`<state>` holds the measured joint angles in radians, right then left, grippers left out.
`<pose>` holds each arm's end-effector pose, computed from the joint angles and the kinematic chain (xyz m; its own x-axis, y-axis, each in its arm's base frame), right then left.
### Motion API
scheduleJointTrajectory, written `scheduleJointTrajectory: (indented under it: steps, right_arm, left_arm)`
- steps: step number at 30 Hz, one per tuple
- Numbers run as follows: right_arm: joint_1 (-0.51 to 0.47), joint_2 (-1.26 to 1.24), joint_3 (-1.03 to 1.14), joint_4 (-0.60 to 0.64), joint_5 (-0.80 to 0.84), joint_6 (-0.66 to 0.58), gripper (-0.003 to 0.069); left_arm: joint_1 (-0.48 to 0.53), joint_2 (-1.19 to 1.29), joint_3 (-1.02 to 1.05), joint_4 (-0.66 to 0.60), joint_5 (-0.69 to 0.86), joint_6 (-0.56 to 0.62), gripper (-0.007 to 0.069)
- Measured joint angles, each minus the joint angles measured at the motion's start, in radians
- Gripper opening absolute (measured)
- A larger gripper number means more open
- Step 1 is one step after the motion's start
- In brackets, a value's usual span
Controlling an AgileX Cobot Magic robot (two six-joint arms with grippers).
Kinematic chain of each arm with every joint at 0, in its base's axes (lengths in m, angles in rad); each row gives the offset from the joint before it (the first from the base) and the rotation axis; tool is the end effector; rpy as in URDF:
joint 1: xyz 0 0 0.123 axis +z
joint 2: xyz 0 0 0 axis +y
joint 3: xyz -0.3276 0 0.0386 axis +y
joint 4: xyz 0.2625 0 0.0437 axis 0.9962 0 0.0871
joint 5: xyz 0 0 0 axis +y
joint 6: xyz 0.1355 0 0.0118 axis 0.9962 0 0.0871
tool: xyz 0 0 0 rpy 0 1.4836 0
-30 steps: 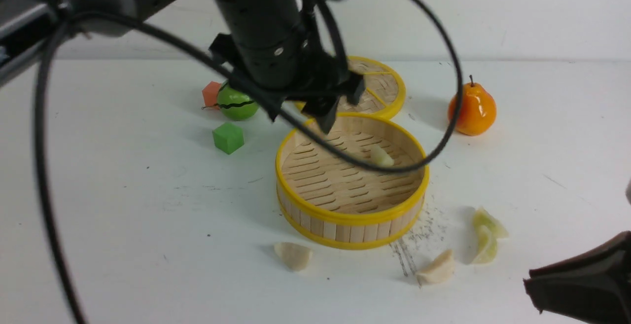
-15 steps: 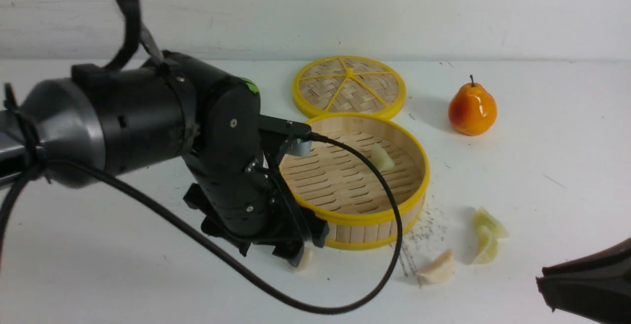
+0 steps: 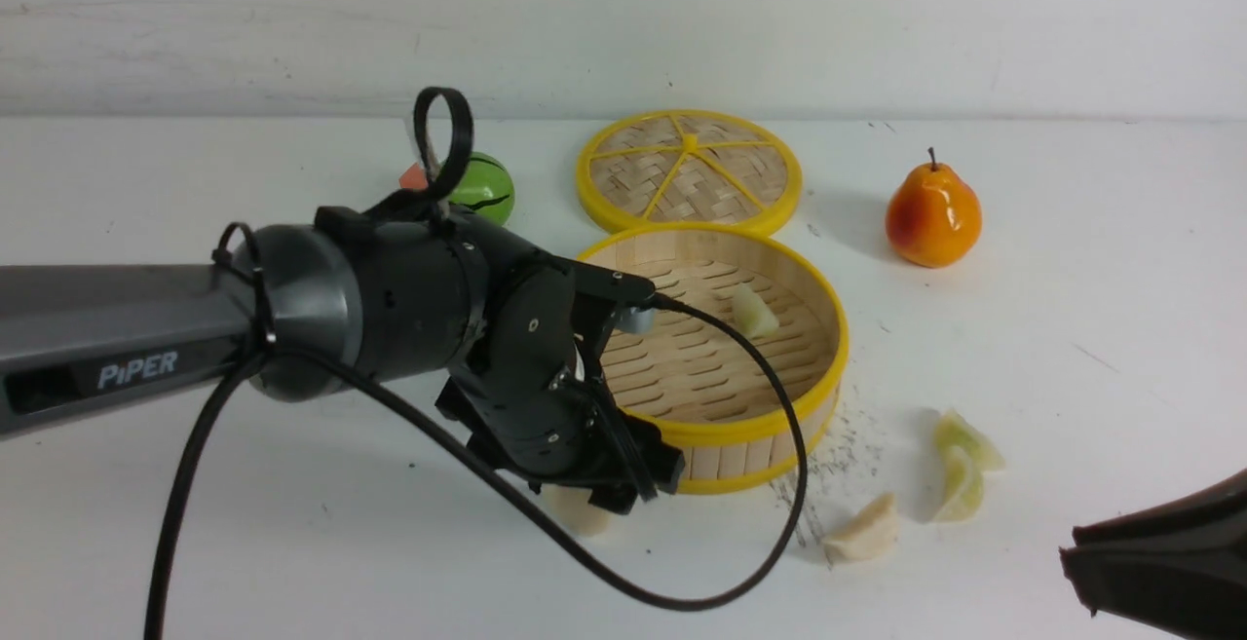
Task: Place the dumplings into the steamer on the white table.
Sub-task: 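Reach for and grasp a dumpling on the table with the left gripper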
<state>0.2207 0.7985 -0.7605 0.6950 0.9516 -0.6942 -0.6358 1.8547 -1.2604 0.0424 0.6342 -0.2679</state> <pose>0.1269 0.1012 0.3372 -0.5288 -0.3295 -0.7822 -0.6990 0.6919 0.1811 0.3459 -0.2511 0.1923 -0.8470 0.3374 -0.4108 0.3999 0.9135 -0.0743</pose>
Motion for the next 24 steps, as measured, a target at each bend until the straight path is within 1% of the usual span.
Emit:
scheduleJointTrajectory:
  steps: [7, 19, 22, 24]
  right_arm:
    - [0.000, 0.000, 0.000, 0.000, 0.000, 0.000, 0.0085]
    - [0.000, 0.000, 0.000, 0.000, 0.001, 0.004, 0.0093]
    - [0.000, 0.000, 0.000, 0.000, 0.001, 0.012, 0.0093]
    - [0.000, 0.000, 0.000, 0.000, 0.001, 0.019, 0.0093]
  left_arm:
    - [0.000, 0.033, 0.000, 0.000, -0.039, -0.002, 0.0531]
    - [0.000, 0.090, 0.000, 0.005, -0.026, -0.002, 0.0528]
    - [0.000, 0.093, 0.000, 0.008, -0.024, -0.002, 0.0511]
    - [0.000, 0.093, 0.000, 0.015, -0.022, -0.002, 0.0466]
